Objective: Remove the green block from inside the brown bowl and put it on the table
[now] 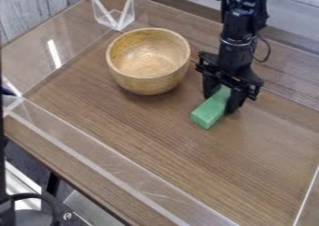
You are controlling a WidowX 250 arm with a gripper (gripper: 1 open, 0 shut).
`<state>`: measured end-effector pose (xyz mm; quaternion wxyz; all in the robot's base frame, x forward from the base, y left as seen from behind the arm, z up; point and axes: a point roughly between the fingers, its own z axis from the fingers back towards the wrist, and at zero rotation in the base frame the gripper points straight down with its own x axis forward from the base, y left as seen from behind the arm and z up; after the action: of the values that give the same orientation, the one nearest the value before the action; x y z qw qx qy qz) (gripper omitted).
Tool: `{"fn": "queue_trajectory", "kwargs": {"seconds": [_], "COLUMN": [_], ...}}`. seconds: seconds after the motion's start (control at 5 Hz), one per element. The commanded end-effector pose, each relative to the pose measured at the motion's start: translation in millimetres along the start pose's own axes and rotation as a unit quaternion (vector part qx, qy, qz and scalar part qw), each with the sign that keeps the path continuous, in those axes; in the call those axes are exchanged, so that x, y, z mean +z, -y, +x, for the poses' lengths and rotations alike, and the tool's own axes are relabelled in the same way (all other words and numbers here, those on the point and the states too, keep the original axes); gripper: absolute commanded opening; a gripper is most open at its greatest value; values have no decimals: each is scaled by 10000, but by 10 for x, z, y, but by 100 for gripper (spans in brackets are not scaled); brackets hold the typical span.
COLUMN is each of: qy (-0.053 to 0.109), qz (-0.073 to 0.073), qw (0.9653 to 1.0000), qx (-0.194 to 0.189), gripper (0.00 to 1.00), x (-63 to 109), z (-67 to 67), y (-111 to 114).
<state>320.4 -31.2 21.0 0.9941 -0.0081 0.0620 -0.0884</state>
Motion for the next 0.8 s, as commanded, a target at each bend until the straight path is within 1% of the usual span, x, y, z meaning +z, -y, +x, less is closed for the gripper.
{"fn": "queue_trajectory", "kwargs": {"seconds": [0.0, 0.2, 0.4, 0.6], "qy": [-94, -266, -264, -261], "qz": [49, 73, 56, 41], "qw": [9999, 9996, 9995, 9995], "qx": [53, 79, 136, 197], "gripper": [0, 0, 0, 100], "x": [38, 16, 5, 11], "z": [-20, -67, -63, -64], "y": [-42, -52, -92, -130]}}
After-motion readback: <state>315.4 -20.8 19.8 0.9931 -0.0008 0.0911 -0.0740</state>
